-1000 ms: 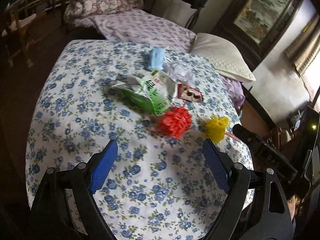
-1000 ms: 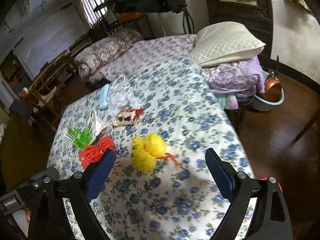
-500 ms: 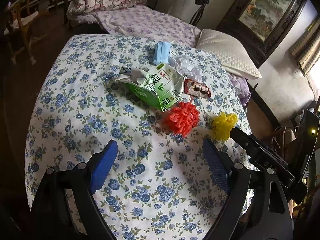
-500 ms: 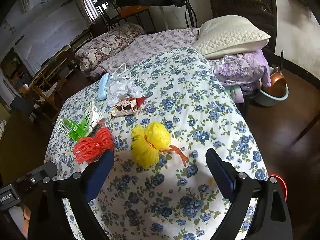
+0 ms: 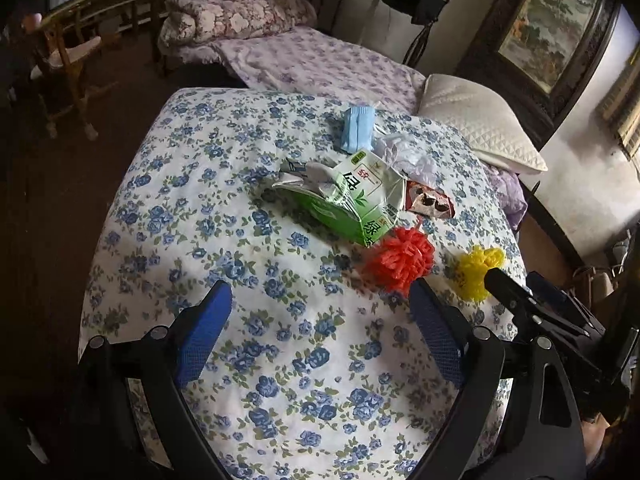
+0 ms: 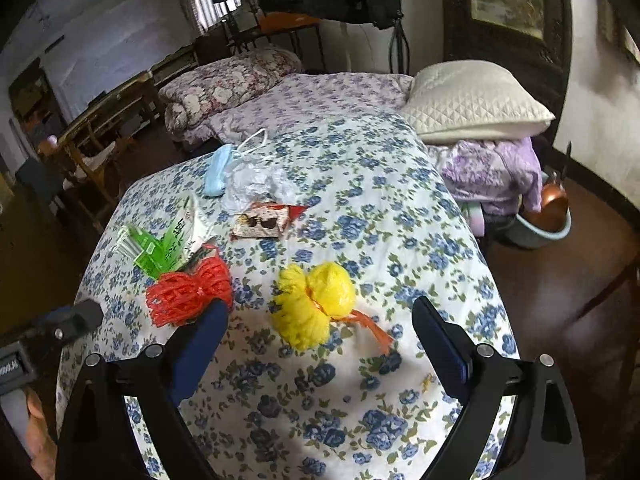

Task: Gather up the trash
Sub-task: 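Grasp the green tea carton with the left tool while the right tool grasps the yellow mesh bundle, then carry the green tea carton and yellow mesh bundle with both tools over the wastebasket, then open the left tool over the basket while the right tool releases the yellow bundle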

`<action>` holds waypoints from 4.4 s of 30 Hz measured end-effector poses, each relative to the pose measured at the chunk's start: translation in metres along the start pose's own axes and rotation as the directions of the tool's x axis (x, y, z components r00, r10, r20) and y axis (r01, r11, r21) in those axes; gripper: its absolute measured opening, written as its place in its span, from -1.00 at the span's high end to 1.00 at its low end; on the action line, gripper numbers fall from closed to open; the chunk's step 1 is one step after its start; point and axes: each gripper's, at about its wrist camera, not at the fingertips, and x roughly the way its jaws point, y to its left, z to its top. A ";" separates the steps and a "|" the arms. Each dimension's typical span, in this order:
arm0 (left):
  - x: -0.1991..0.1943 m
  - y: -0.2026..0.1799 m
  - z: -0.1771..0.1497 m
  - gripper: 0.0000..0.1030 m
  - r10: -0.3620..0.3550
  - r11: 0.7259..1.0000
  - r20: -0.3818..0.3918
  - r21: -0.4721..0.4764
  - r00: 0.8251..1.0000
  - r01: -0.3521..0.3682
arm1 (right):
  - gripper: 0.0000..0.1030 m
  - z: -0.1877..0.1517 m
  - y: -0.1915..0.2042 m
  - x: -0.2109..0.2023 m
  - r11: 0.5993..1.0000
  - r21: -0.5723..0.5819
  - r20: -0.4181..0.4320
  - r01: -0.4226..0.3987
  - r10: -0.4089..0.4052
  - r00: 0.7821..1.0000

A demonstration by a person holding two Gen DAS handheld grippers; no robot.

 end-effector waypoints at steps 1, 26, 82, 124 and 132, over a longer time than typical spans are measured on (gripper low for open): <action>0.000 0.001 0.001 -0.68 -0.008 1.000 -0.004 -0.005 1.000 0.008 | -0.77 0.001 0.003 0.001 1.000 -0.012 0.001 0.001 -0.001 1.000; 0.022 0.015 0.009 -0.69 -0.032 0.994 -0.030 -0.103 0.999 0.029 | 0.24 -0.018 0.014 -0.011 0.995 -0.080 -0.021 -0.057 0.055 0.998; -0.046 -0.034 -0.001 0.50 -0.096 0.993 0.129 -0.050 0.987 0.103 | 0.23 -0.047 -0.059 -0.097 0.995 -0.033 0.104 -0.096 0.099 0.990; 0.135 -0.410 -0.186 0.49 -0.055 0.749 -0.442 0.575 0.895 0.330 | 0.23 -0.260 -0.351 -0.024 0.848 0.518 -0.190 0.110 -0.012 0.982; 0.170 -0.415 -0.197 0.45 -0.031 0.787 -0.482 0.529 0.876 0.318 | 0.18 -0.268 -0.365 -0.003 0.825 0.548 -0.217 0.137 -0.018 0.976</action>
